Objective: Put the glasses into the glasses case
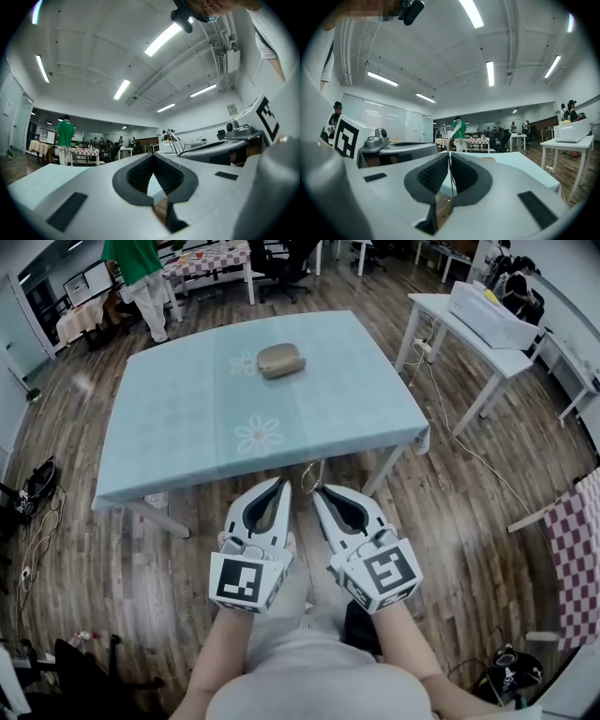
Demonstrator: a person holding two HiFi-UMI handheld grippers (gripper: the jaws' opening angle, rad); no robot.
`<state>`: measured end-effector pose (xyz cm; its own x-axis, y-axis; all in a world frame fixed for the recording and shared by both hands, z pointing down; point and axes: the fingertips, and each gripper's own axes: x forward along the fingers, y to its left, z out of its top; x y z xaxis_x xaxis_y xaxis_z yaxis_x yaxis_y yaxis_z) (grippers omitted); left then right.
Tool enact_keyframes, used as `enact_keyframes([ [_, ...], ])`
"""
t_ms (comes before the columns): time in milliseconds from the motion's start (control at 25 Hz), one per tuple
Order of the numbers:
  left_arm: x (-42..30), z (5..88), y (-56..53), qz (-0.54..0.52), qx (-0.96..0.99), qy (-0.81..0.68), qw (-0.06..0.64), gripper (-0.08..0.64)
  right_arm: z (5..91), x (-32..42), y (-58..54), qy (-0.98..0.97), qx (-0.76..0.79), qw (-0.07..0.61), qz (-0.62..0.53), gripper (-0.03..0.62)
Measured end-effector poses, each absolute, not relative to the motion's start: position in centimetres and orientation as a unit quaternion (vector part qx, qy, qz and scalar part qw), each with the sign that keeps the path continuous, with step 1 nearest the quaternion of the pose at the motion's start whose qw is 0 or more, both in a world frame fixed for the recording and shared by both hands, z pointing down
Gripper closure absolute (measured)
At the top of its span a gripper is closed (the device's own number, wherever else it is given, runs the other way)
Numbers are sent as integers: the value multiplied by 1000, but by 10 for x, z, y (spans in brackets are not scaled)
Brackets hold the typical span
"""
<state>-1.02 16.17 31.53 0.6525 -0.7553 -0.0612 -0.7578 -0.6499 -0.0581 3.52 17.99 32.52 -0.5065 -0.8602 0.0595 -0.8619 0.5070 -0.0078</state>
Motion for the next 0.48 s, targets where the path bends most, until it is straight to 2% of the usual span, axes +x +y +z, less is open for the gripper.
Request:
enact_keyframes([
  [480, 5, 307, 92, 29, -912, 407, 36, 552, 319, 50, 114, -861, 508, 27, 15, 568],
])
